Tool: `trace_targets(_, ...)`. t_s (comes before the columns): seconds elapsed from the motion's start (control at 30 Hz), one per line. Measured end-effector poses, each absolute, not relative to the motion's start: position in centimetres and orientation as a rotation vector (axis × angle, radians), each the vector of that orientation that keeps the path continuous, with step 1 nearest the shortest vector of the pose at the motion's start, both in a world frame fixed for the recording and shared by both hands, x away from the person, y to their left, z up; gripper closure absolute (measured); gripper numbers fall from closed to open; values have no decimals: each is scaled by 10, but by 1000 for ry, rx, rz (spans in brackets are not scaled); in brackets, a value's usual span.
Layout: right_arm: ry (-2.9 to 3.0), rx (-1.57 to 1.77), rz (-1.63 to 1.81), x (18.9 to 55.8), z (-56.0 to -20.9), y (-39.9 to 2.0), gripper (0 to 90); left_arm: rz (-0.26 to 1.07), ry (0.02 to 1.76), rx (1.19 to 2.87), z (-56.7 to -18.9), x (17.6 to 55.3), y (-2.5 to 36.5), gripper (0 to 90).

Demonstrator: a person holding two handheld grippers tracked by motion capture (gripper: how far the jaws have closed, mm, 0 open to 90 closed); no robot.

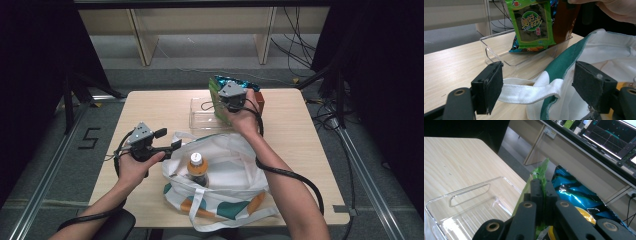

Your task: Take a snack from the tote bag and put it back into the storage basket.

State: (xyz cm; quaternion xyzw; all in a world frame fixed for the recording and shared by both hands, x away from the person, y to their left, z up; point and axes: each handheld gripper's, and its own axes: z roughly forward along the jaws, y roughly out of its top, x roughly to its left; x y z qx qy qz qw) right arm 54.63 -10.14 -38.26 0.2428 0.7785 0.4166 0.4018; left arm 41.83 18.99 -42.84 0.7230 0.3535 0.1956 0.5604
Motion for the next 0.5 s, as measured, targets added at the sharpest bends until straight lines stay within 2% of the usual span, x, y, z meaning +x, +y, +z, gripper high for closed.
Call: trace_targets(0.5,1993,647,1026,548,-390,-104,898,462,838,1708,-428,418,191,232)
